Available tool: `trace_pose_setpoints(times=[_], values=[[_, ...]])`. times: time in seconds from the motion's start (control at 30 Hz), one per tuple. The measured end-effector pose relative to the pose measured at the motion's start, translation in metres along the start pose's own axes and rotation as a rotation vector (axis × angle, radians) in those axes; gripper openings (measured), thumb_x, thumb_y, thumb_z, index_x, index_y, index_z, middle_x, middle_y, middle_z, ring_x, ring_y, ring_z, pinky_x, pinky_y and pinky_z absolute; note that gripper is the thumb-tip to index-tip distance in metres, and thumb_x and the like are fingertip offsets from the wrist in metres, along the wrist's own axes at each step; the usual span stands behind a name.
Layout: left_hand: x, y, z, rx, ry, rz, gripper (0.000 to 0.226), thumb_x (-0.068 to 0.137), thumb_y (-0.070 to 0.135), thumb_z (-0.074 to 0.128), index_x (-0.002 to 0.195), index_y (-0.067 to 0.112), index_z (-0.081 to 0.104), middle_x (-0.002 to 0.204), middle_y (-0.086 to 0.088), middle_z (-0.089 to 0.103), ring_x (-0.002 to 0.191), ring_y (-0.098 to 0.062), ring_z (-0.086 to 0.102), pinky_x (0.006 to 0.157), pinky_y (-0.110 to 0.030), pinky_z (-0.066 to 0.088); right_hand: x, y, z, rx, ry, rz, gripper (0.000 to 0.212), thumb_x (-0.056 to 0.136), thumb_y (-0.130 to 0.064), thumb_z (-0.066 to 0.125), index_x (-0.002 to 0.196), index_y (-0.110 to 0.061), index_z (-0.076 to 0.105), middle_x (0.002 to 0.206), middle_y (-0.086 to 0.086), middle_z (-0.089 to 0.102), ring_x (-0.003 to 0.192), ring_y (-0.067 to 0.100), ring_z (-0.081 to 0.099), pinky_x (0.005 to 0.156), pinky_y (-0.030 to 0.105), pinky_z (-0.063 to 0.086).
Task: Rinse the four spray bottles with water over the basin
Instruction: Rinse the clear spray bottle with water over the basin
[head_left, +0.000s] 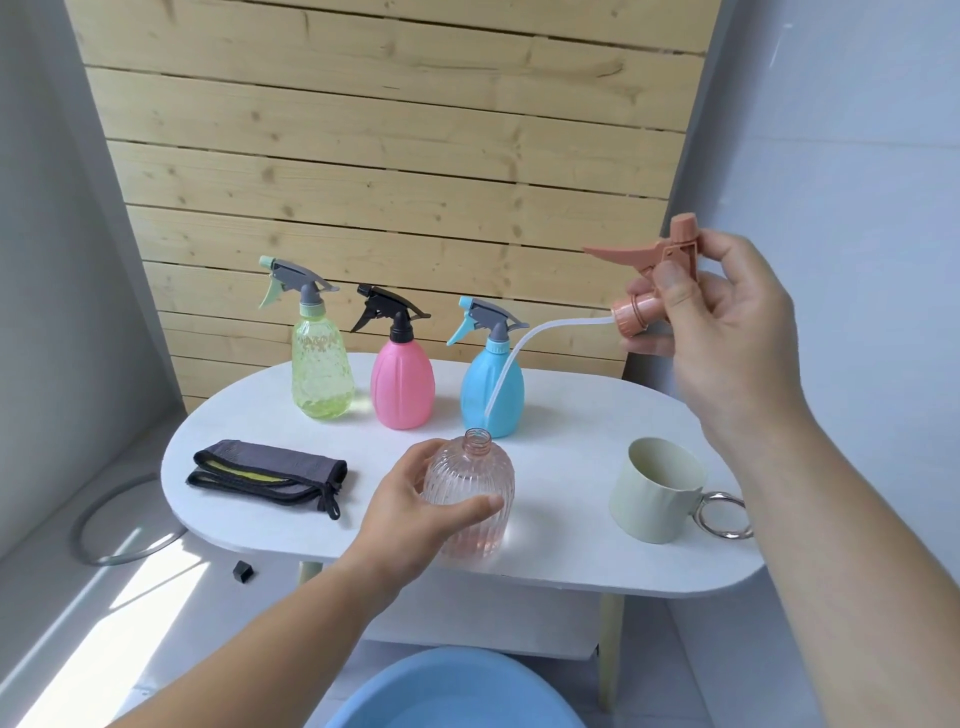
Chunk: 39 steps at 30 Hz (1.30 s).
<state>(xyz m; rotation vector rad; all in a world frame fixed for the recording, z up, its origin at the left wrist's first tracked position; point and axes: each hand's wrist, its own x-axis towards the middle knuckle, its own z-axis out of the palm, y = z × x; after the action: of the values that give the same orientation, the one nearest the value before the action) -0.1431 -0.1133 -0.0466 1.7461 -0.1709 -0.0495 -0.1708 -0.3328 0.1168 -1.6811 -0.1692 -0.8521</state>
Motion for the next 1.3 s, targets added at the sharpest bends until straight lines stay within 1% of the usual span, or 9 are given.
trace_pose_setpoints(times=[0.13,0.23,0.3,0.4,0.53,0.7,0.87,1.07,1.3], values=[[0.002,-0.004,0.001,-0.014,0.001,0.000,0.054,0.071,0.020,0.095,0.106,0.041,0.060,0.115,0.018,0.068,0.093,0.026,0.058,0.072,0.004,0.041,-0.002,0.003,0.005,-0.019,-0.083,0.003,0.014,0.103,-0.017,0.054,0.108,-0.027,0.061,0.077,0.002,0.070,0.070,0.022,0.073,0.064,0.041,0.062],[0.002,-0.005,0.003,-0.018,0.000,0.007,0.054,0.071,0.019,0.095,0.106,0.041,0.061,0.113,0.018,0.068,0.091,0.024,0.058,0.072,0.003,0.042,-0.007,0.005,0.012,0.005,-0.160,0.011,0.016,0.103,-0.011,0.051,0.111,-0.022,0.061,0.078,0.017,0.065,0.067,0.020,0.069,0.062,0.037,0.062],[0.003,-0.007,0.003,-0.021,-0.005,0.012,0.055,0.071,0.019,0.095,0.107,0.040,0.060,0.113,0.018,0.068,0.092,0.023,0.059,0.073,0.003,0.042,-0.011,0.007,0.018,0.010,-0.209,0.003,0.023,0.103,-0.009,0.051,0.108,-0.029,0.062,0.080,0.022,0.064,0.068,0.022,0.067,0.065,0.041,0.060],[0.004,-0.009,0.005,-0.022,-0.011,0.017,0.056,0.070,0.020,0.096,0.108,0.041,0.060,0.113,0.020,0.068,0.093,0.023,0.060,0.074,0.002,0.043,-0.016,0.012,0.028,0.001,-0.294,0.011,0.029,0.102,-0.008,0.053,0.111,-0.034,0.062,0.082,0.016,0.068,0.070,0.027,0.068,0.067,0.044,0.060],[0.007,-0.014,0.005,-0.032,-0.012,0.015,0.059,0.070,0.023,0.096,0.113,0.040,0.060,0.117,0.017,0.069,0.098,0.020,0.061,0.076,0.002,0.044,-0.022,0.021,0.040,-0.004,-0.401,0.084,0.038,0.098,-0.002,0.057,0.116,-0.035,0.063,0.092,0.005,0.074,0.069,0.018,0.069,0.064,0.032,0.059],[0.009,-0.018,0.006,-0.046,-0.018,0.029,0.064,0.069,0.027,0.098,0.120,0.037,0.061,0.117,0.017,0.071,0.105,0.012,0.064,0.080,-0.004,0.047,-0.026,0.042,0.054,0.008,-0.383,0.225,0.030,0.090,-0.001,0.069,0.114,-0.019,0.065,0.084,0.007,0.073,0.072,0.020,0.075,0.067,0.024,0.056],[0.010,-0.021,0.008,-0.068,-0.027,0.025,0.073,0.062,0.037,0.097,0.125,0.036,0.062,0.117,0.017,0.073,0.113,0.001,0.066,0.092,-0.020,0.051,-0.038,0.062,0.069,0.037,-0.391,0.350,0.016,0.088,0.001,0.071,0.092,-0.014,0.067,0.077,0.007,0.073,0.064,0.011,0.071,0.060,0.016,0.052],[0.012,-0.025,0.008,-0.066,-0.035,0.040,0.063,0.071,0.023,0.096,0.121,0.037,0.060,0.113,0.020,0.073,0.107,0.008,0.066,0.083,-0.006,0.047,-0.047,0.080,0.076,-0.056,-0.416,0.317,0.015,0.087,-0.004,0.073,0.100,0.001,0.067,0.074,0.002,0.074,0.065,0.006,0.066,0.065,0.014,0.051],[0.013,-0.026,0.009,-0.072,-0.037,0.067,0.071,0.070,0.030,0.096,0.130,0.034,0.060,0.121,0.020,0.071,0.116,0.005,0.063,0.095,-0.016,0.046,-0.047,0.084,0.073,-0.142,-0.496,0.237,0.020,0.089,-0.009,0.072,0.107,-0.016,0.073,0.077,-0.004,0.070,0.074,0.012,0.069,0.074,0.023,0.056]])
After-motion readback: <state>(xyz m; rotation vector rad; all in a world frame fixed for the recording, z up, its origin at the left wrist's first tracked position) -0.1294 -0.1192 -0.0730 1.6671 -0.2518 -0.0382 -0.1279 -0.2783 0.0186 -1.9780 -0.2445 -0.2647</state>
